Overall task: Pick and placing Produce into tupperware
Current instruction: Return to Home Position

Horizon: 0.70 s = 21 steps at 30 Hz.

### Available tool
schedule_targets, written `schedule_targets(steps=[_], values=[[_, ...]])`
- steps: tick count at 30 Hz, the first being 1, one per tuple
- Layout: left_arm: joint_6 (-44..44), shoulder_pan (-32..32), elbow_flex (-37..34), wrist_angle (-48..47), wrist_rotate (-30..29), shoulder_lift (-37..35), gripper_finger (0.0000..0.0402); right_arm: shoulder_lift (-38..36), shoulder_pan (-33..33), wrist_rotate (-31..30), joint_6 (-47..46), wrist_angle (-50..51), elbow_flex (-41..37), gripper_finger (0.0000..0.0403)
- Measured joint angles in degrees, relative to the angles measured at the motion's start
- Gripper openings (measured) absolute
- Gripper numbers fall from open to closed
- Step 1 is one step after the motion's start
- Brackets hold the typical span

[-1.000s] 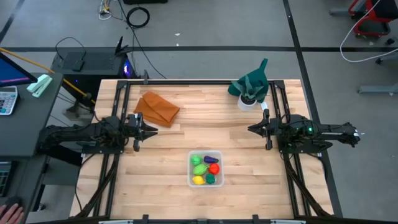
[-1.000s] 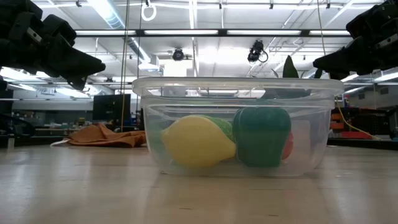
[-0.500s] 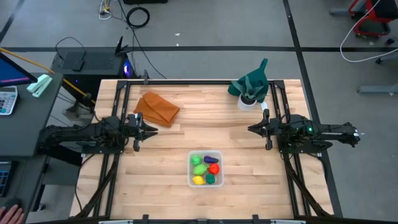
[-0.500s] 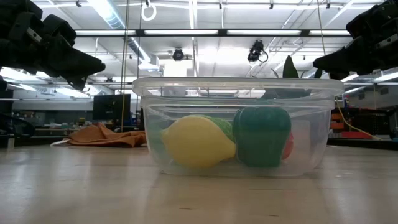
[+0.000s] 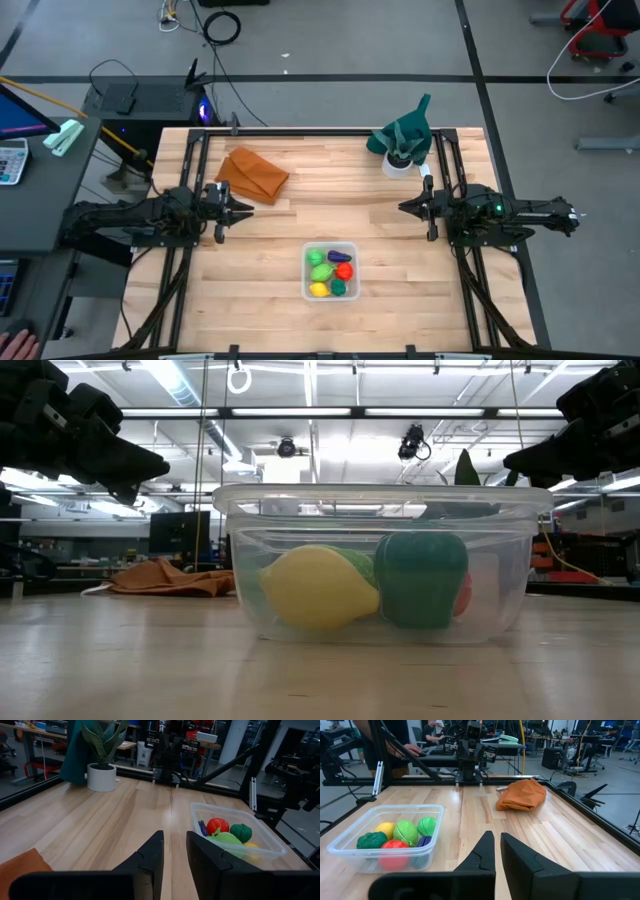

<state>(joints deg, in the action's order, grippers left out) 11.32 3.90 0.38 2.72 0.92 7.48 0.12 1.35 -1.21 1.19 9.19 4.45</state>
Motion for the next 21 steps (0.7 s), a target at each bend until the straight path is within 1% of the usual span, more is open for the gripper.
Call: schedule_targets(steps=[13, 21], values=[[0.0, 0.0, 0.0, 0.0, 0.0, 0.0, 0.0078, 0.0, 0.0, 0.0, 0.0, 0.0, 0.0, 0.0000], [0.0, 0.0, 0.0, 0.0, 0.0, 0.0, 0.0088, 0.0, 0.0, 0.0, 0.0, 0.0, 0.0, 0.0000]])
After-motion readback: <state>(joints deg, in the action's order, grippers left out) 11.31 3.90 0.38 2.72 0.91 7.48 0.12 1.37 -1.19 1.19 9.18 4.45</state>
